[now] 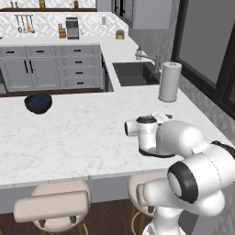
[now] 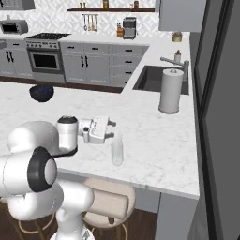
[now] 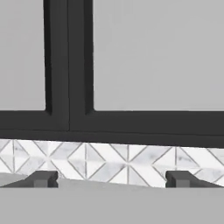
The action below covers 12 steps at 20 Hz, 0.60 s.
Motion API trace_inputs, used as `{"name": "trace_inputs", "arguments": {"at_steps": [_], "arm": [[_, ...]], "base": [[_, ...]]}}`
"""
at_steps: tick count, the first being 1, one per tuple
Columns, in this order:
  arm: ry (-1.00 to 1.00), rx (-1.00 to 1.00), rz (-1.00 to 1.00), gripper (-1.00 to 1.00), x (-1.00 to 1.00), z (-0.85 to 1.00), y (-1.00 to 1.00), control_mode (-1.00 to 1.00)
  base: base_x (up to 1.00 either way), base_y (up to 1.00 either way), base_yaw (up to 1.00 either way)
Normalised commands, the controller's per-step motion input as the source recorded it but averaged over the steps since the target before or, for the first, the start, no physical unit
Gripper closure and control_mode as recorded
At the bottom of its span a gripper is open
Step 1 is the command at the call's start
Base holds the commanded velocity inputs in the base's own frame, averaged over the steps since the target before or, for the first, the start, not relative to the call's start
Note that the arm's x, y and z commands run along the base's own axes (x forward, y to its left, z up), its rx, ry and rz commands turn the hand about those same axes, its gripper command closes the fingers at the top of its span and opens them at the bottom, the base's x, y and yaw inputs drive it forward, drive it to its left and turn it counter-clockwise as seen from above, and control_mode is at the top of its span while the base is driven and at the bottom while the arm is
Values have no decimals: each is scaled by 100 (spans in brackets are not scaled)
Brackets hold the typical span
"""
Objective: Take a straw from the drawer in front and place it inside the glass cup on the dining counter.
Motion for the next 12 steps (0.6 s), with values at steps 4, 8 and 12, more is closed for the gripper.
{"name": "trace_inputs", "arguments": {"at_steps": [4, 8, 12], "arm": [[-3, 12, 0, -100, -22, 100, 38, -100], [12, 29, 1, -100, -26, 99, 39, -100], [22, 36, 8, -100, -43, 61, 34, -100]], "base": [[0, 0, 0], [0, 0, 0], [0, 0, 0]]}}
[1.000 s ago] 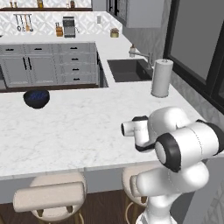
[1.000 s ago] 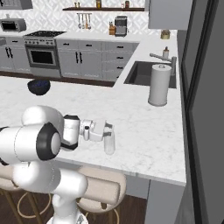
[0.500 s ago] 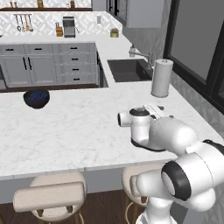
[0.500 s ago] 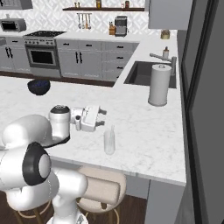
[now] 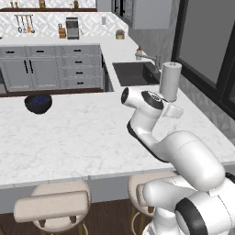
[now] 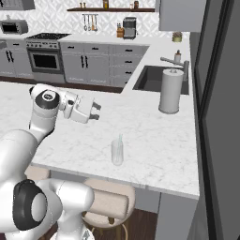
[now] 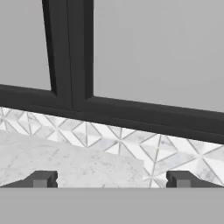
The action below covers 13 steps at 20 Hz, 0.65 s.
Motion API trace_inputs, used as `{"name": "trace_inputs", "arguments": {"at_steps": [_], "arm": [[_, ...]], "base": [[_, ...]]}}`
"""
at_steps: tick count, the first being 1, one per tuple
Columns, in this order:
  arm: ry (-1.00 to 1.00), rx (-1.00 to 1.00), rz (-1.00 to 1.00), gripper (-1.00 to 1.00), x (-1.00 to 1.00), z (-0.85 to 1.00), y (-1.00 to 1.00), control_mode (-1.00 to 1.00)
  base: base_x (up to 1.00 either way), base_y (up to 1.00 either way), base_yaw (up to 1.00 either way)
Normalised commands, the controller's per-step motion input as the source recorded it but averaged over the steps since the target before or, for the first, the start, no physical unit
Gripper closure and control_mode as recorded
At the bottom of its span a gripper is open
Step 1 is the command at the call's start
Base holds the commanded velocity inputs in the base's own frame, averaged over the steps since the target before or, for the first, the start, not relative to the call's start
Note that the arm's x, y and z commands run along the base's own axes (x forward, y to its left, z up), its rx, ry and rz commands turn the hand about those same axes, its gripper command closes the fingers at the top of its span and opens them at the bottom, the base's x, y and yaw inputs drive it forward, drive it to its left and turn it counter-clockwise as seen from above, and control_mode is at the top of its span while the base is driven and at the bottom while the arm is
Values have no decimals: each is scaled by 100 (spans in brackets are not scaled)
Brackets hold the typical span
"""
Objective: Take a straw from the drawer in front and place it inside the glass cup on the dining counter.
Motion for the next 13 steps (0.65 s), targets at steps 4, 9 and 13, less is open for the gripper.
{"name": "trace_inputs", "arguments": {"at_steps": [4, 9, 13], "arm": [[23, 40, 16, -100, -68, 15, 28, -100], [20, 42, 21, -100, -75, 0, 13, -100], [23, 43, 23, -100, -52, -13, 8, -100]], "base": [[0, 0, 0], [0, 0, 0], [0, 0, 0]]}}
